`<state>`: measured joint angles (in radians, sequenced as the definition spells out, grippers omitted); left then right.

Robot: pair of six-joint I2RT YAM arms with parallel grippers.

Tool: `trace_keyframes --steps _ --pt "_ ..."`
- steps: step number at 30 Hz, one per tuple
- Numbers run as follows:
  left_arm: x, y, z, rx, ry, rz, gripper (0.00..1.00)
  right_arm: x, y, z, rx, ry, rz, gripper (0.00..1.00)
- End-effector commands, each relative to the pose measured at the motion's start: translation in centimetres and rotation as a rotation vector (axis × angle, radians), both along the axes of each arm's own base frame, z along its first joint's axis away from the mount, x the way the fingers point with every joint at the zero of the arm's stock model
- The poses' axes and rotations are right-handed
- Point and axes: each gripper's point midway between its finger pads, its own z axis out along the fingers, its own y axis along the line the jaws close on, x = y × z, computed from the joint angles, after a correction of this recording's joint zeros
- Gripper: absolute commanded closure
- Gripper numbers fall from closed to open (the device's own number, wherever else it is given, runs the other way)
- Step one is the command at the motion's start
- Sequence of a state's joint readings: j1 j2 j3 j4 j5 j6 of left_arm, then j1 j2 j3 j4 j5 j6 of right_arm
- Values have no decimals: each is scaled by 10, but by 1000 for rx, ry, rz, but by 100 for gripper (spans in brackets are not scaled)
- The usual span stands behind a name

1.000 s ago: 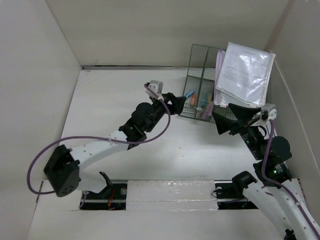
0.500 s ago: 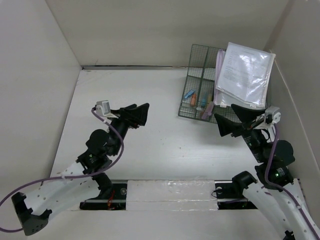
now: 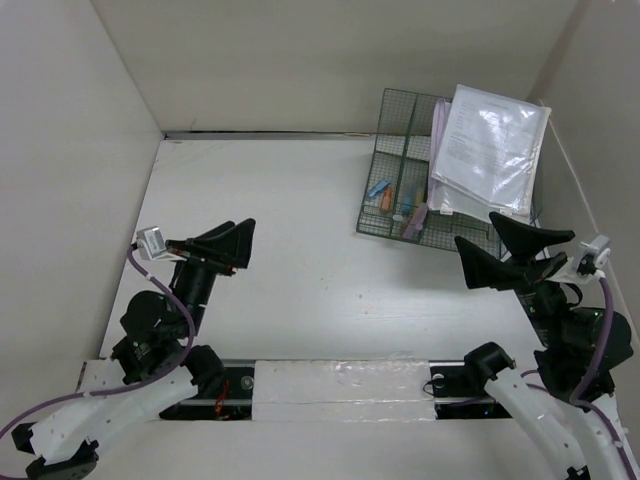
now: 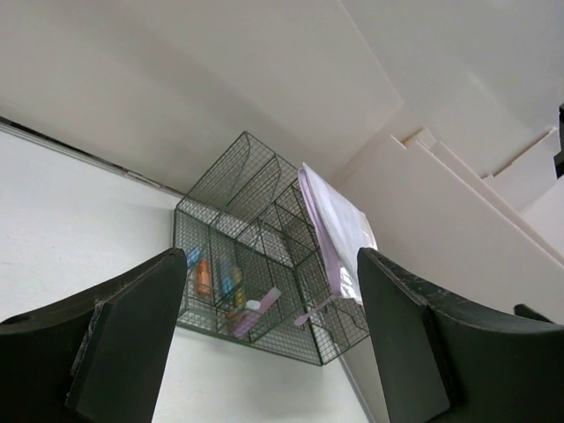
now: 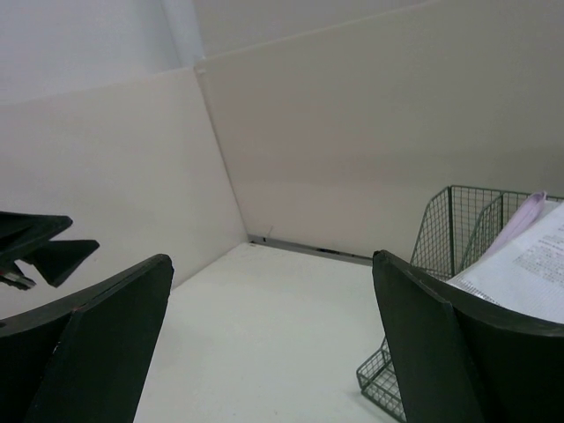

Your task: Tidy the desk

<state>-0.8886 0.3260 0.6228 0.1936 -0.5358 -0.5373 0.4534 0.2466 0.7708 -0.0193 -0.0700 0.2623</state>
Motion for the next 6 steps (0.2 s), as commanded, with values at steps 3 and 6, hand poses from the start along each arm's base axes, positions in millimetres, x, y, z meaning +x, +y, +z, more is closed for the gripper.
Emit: trace_keyframes --steps 3,6 --pt "-5 1 8 -2 -11 -18 26 -16 0 14 13 -19 41 0" --pt "-6 0 9 1 -9 -28 22 -17 0 15 18 -17 44 0"
